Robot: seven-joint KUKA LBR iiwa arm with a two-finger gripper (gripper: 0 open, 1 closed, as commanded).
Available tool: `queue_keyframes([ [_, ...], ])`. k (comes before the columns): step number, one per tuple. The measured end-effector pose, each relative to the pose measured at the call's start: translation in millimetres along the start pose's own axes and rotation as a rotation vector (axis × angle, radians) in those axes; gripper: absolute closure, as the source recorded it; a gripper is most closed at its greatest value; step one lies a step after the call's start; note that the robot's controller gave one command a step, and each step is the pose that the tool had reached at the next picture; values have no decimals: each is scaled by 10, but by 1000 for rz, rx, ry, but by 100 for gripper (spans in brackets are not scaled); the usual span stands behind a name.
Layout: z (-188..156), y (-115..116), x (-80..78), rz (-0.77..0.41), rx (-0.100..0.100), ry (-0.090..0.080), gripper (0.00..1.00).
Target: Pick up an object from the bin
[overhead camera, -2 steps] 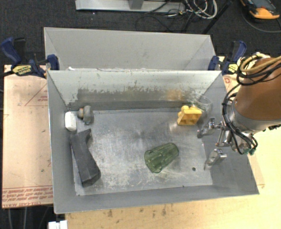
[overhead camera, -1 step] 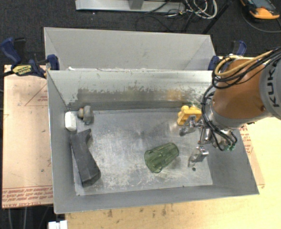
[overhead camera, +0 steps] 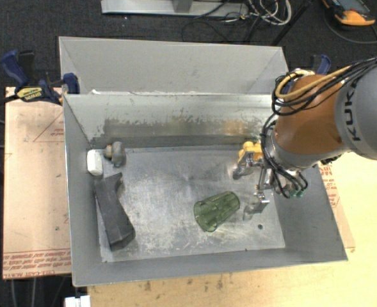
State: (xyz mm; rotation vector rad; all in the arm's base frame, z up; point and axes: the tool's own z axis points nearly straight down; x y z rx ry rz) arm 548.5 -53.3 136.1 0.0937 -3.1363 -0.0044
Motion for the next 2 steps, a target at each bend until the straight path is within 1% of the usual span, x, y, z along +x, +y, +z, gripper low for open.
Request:
queue_keyframes([
  [1,564,564,-171,-187,11,-7,100],
  [2,565,564,-172,-187,11,-8,100],
])
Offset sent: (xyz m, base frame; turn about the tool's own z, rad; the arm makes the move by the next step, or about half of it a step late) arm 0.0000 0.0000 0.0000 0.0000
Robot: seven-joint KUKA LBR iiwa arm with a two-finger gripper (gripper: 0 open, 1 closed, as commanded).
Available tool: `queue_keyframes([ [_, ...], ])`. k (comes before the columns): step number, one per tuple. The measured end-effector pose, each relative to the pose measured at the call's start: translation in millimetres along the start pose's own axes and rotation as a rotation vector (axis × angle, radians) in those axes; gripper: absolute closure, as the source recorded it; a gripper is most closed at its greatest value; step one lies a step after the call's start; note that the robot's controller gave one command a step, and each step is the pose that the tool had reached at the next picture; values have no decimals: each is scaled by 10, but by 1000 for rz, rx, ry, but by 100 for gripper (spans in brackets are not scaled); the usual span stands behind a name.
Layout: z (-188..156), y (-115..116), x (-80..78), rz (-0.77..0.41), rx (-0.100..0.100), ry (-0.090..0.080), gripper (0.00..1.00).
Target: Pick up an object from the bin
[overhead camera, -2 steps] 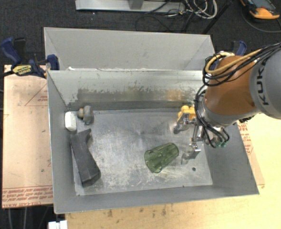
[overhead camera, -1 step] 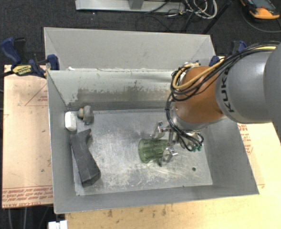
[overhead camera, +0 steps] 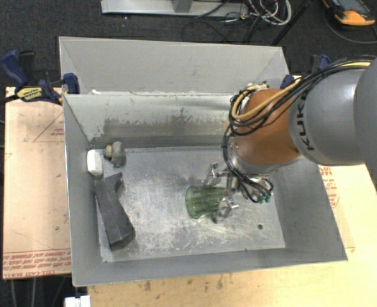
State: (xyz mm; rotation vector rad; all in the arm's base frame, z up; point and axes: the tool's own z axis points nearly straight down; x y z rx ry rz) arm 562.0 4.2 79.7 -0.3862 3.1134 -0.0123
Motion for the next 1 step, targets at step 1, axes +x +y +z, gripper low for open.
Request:
queue_keyframes([
  [1,-1567,50,108,5,-7,-4,100],
])
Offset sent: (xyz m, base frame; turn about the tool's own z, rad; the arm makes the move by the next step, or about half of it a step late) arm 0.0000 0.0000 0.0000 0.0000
